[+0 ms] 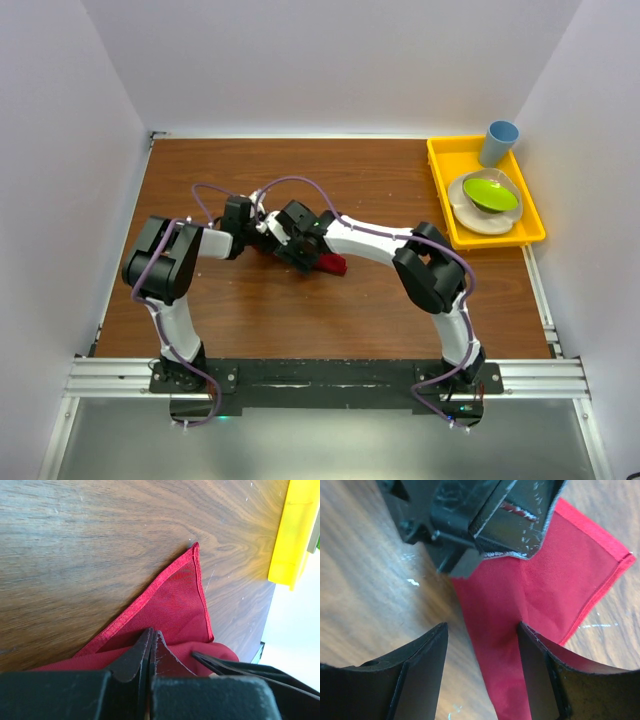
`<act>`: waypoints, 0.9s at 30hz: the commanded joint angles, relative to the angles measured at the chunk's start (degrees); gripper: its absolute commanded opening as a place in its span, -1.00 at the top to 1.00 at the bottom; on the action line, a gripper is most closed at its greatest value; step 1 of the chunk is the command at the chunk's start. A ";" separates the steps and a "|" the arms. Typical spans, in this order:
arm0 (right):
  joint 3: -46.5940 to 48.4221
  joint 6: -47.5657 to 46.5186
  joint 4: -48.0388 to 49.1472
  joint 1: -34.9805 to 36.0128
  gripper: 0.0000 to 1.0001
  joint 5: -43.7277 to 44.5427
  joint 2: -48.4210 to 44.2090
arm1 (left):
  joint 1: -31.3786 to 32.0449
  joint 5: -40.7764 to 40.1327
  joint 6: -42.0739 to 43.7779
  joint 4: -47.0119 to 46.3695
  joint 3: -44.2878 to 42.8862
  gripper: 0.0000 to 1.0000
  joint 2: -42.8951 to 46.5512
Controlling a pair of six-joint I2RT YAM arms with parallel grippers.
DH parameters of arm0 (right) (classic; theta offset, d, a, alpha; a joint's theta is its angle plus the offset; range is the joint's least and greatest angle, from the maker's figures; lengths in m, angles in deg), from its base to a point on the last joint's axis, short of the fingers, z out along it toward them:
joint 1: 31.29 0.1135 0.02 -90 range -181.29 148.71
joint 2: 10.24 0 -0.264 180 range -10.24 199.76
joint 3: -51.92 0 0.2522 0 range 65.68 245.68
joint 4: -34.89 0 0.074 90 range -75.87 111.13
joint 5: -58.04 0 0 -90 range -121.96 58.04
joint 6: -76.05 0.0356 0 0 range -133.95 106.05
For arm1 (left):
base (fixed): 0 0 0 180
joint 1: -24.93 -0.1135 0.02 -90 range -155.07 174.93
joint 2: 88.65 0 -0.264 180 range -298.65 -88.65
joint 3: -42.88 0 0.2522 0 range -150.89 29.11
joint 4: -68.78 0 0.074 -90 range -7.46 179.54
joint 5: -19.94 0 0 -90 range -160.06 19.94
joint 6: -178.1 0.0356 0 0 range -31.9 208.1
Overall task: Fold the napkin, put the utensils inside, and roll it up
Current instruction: Roll the napkin with the utensil
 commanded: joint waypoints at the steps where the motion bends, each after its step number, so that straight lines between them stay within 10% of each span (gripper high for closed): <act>1: -0.39 -1.56 3.25 0.20 -0.22 1.51 0.07 | -0.66 -7.79 5.91 13.89 2.86 1.00 -5.06; 8: -1.80 0.10 4.57 -0.33 -0.06 5.38 2.44 | -1.45 -5.86 7.58 16.08 1.02 1.00 -4.37; 14: -3.03 5.64 3.52 -1.30 0.68 -1.12 3.68 | -3.82 -5.41 10.48 21.87 -2.84 0.81 2.65; 27: -6.89 28.98 7.54 -9.63 1.00 -43.02 7.27 | -11.12 -13.77 13.64 34.18 -11.99 0.28 21.30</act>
